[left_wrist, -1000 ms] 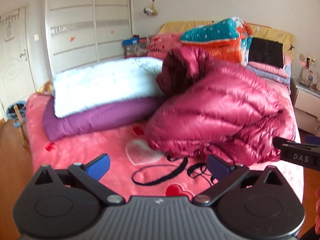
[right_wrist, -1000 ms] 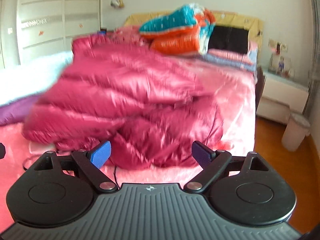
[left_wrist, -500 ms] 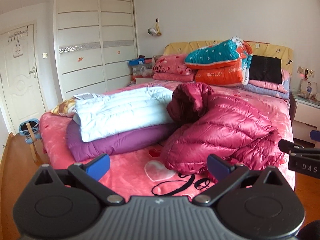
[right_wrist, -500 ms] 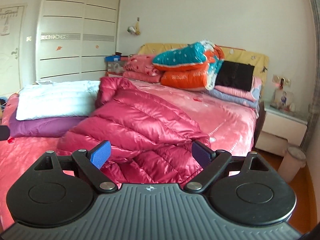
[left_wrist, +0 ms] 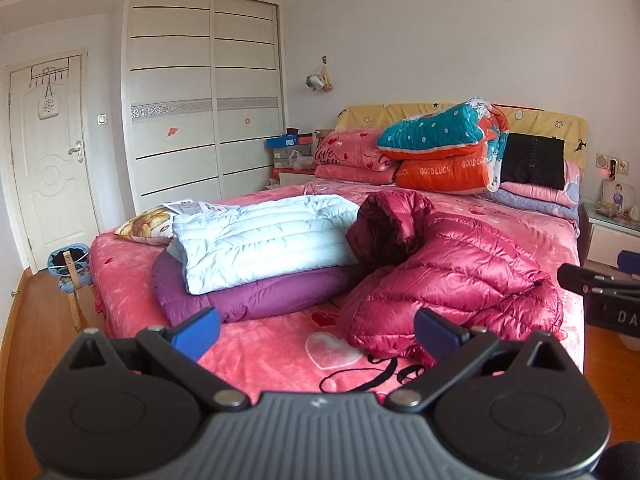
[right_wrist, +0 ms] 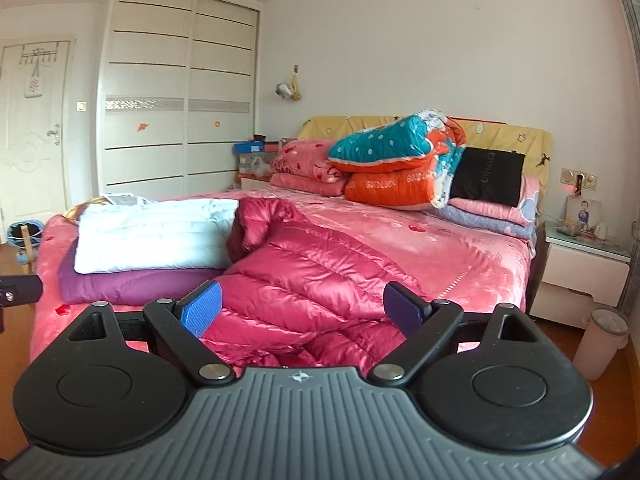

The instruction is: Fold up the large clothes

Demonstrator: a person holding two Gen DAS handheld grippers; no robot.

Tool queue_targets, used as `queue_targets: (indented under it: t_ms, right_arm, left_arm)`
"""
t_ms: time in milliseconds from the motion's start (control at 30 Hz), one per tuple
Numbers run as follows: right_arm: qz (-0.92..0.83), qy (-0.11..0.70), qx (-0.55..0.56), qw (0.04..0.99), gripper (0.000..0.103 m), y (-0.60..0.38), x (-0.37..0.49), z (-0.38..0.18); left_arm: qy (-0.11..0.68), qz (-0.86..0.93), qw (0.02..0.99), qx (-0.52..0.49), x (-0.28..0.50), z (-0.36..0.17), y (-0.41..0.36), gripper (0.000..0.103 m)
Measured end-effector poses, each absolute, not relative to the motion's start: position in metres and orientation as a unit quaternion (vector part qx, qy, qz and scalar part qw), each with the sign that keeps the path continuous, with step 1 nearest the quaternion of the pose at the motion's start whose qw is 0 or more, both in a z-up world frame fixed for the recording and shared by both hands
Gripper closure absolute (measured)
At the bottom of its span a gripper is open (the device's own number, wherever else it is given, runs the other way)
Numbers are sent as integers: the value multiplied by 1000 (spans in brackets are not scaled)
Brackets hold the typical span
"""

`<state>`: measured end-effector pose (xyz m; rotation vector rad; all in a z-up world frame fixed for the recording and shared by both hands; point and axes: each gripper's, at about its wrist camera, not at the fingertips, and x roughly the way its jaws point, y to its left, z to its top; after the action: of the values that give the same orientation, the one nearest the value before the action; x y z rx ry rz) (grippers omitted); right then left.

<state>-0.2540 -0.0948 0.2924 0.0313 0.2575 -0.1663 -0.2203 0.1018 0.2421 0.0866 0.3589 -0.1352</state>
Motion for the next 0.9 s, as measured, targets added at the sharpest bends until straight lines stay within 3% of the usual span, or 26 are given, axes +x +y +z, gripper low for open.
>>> queue_targets:
  t_ms: [900]
  right_arm:
    - [-47,143,32,988,0,-85,-268,282]
  left_arm:
    - [197,-67,976,64,-218,224,89,1]
